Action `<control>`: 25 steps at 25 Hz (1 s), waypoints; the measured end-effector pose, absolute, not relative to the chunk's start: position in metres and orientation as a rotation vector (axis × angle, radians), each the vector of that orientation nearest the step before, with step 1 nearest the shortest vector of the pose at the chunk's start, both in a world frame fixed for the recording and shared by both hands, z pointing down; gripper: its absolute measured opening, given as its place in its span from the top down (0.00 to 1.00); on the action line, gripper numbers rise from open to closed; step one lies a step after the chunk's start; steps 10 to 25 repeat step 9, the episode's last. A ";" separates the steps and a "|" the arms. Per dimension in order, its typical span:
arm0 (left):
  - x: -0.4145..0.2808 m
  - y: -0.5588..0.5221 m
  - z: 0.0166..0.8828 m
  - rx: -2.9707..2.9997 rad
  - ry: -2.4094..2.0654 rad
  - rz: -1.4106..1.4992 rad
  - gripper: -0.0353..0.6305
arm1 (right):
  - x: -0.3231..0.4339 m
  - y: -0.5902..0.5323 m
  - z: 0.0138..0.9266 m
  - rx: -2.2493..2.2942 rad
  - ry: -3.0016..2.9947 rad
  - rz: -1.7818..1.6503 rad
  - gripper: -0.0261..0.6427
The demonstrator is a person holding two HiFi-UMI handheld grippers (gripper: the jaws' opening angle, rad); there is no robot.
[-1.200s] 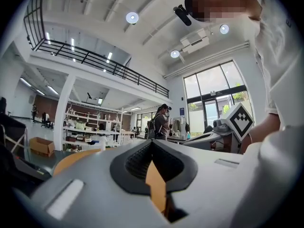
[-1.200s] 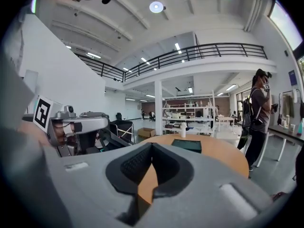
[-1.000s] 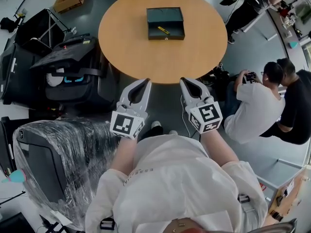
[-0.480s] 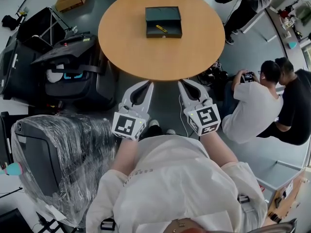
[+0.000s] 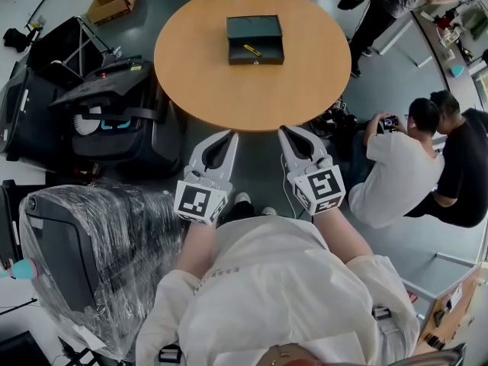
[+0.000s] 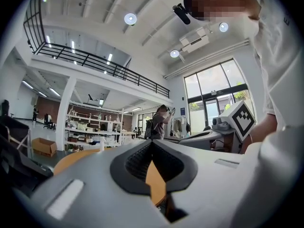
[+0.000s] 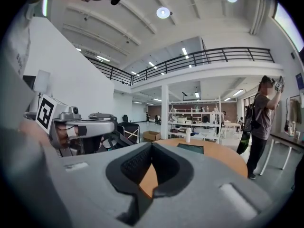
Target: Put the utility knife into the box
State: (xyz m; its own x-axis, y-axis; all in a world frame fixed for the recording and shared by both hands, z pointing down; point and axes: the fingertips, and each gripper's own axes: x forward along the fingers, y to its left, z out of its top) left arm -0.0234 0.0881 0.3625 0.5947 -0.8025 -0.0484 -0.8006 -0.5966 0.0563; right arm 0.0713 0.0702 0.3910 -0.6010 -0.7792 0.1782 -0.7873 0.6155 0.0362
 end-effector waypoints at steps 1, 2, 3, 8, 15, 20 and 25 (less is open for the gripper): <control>-0.023 0.088 0.361 2.784 -1.394 -0.109 0.92 | 0.071 0.070 0.390 1.305 -2.661 0.066 0.97; -0.022 0.087 0.361 2.789 -1.391 -0.111 0.92 | 0.071 0.069 0.390 1.305 -2.661 0.063 0.97; -0.021 0.087 0.361 2.792 -1.389 -0.112 0.92 | 0.071 0.069 0.389 1.305 -2.661 0.061 0.97; -0.017 0.086 0.362 2.799 -1.376 -0.102 0.92 | 0.073 0.067 0.389 1.303 -2.657 0.059 0.97; -0.016 0.086 0.362 2.800 -1.373 -0.097 0.92 | 0.073 0.066 0.390 1.303 -2.655 0.059 0.97; -0.016 0.086 0.362 2.800 -1.373 -0.097 0.92 | 0.073 0.066 0.390 1.303 -2.655 0.059 0.97; -0.016 0.086 0.362 2.800 -1.373 -0.097 0.92 | 0.073 0.066 0.390 1.303 -2.655 0.059 0.97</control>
